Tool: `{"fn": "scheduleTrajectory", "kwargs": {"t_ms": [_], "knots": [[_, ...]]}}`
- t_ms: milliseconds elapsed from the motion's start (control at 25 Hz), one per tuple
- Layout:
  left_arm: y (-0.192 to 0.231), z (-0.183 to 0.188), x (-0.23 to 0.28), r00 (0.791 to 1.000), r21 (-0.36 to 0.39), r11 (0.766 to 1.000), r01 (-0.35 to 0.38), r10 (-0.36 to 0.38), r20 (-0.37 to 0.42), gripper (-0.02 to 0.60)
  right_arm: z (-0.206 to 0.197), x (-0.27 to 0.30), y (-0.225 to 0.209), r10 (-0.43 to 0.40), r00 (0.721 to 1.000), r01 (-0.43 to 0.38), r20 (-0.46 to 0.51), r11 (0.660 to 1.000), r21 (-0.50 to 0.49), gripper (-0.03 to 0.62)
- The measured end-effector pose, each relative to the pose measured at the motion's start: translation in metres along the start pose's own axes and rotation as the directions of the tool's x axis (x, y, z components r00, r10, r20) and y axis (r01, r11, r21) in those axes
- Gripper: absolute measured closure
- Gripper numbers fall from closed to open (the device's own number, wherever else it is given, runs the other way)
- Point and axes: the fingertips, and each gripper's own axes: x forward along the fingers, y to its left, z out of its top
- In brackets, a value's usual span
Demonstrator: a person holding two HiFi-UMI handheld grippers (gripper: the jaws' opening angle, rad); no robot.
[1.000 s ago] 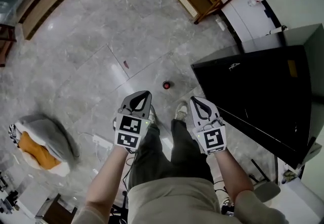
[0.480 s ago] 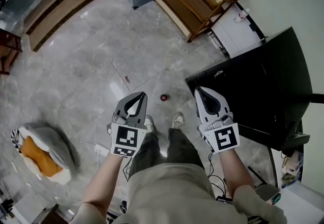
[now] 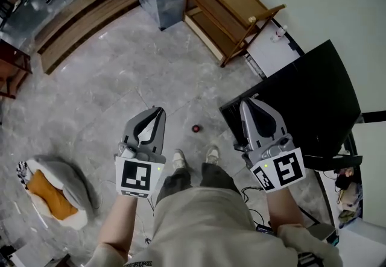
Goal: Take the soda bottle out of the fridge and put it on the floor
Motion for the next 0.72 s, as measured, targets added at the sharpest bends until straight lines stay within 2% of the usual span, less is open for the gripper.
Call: {"fn": "scheduleTrajectory", "kwargs": {"t_ms": [160, 360, 720], "knots": [[0.009, 0.031, -0.021, 0.998, -0.005, 1.0, -0.024, 0.025, 0.061, 0.575, 0.033, -0.013, 0.015, 0.01, 0.999, -0.009, 0.037, 1.0, -0.013, 0.597], [0.012, 0.062, -0.036, 0.995, 0.011, 1.0, -0.029, 0.027, 0.1, 0.575, 0.064, -0.022, 0.029, 0.048, 0.997, -0.046, 0.064, 0.998, -0.034, 0.597], [0.008, 0.113, -0.062, 0.984, 0.054, 0.998, -0.025, 0.015, 0.178, 0.575, 0.099, -0.028, 0.037, 0.076, 0.992, -0.072, 0.101, 0.997, -0.041, 0.597]]}}
